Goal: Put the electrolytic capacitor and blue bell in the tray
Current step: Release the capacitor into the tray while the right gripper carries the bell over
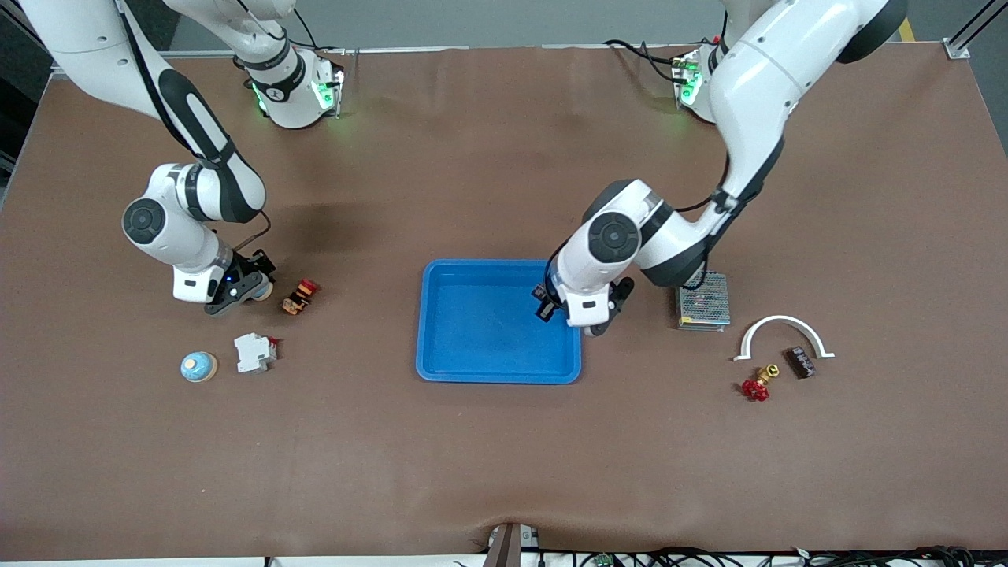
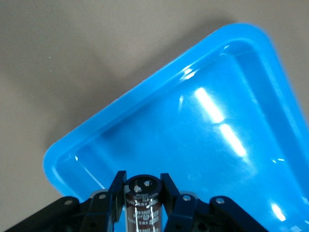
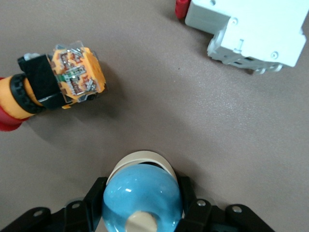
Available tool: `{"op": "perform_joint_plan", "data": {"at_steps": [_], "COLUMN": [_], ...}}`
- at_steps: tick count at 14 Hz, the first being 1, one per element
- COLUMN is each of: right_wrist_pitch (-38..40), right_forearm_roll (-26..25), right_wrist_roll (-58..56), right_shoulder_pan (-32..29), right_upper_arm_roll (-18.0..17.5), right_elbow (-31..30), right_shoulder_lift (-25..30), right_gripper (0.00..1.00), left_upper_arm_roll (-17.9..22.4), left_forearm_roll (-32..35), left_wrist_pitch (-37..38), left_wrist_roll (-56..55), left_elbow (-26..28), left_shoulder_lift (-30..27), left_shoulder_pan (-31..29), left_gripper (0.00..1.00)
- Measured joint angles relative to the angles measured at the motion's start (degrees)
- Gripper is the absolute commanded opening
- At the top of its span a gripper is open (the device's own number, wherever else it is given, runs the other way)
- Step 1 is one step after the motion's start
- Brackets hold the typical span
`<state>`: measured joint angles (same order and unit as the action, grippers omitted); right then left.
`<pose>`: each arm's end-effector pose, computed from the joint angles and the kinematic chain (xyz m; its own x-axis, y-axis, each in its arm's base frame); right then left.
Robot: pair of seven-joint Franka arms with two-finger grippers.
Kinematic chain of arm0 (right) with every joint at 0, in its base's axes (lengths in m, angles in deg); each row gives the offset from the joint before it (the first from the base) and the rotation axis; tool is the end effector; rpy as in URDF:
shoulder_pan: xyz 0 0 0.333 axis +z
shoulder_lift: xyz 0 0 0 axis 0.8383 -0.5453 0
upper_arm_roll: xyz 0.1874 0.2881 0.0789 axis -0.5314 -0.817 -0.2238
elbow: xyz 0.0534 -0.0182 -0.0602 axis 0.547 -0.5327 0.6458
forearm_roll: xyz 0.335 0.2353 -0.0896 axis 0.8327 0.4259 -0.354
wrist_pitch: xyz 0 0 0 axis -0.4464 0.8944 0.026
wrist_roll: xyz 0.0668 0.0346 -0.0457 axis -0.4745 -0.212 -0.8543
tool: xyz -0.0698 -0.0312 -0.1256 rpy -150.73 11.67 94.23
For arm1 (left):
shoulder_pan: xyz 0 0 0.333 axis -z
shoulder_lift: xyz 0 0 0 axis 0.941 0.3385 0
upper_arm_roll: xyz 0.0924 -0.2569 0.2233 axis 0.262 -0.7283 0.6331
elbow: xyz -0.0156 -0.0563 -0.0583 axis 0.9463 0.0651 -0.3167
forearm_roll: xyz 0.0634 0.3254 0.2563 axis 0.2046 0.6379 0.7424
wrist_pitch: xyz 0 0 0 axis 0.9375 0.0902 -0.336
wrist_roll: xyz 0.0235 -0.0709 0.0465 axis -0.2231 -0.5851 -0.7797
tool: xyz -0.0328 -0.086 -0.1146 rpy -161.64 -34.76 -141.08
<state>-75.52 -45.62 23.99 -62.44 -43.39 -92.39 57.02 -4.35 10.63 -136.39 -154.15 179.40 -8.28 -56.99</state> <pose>0.5158 -0.0312 0.1395 0.7995 0.6002 -0.0225 0.5995 -0.7998 -0.0307 0.5859 -0.4509 0.2044 0.5804 0.7972 -0.1661 0.8111 -0.5840 0.0311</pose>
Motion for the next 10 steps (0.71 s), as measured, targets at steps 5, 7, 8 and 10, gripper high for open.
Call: {"op": "perform_joint_plan", "data": {"at_steps": [5, 7, 8, 10], "right_wrist_pitch": [1.2, 5.0, 7.8, 16.0], "right_forearm_roll": [0.0, 0.0, 0.0, 0.0], "right_wrist_roll": [0.0, 0.0, 0.1, 2.0], "right_shoulder_pan": [0.0, 0.0, 0.1, 0.9], "right_upper_arm_roll": [-1.1, -1.4, -1.5, -1.6], "right_elbow": [1.5, 3.8, 5.4, 9.5], "right_shoulder_lift": [0.0, 0.4, 0.7, 2.3], "right_gripper": [0.29, 0.29, 0.29, 0.29], "left_upper_arm_roll": [3.4, 3.4, 3.5, 3.6], "left_forearm_roll": [0.0, 0.0, 0.0, 0.0], "left_wrist_pitch": [-0.1, -0.1, -0.1, -0.1], "left_wrist_roll": [-0.8, -0.8, -0.9, -1.0], "left_elbow": [-0.8, -0.9, -1.0, -1.6], "left_shoulder_lift": [3.4, 3.5, 3.5, 3.4], "left_shoulder_pan": [3.5, 3.4, 3.4, 3.3], "left_gripper": [0.68, 1.00, 1.00, 1.00]}}
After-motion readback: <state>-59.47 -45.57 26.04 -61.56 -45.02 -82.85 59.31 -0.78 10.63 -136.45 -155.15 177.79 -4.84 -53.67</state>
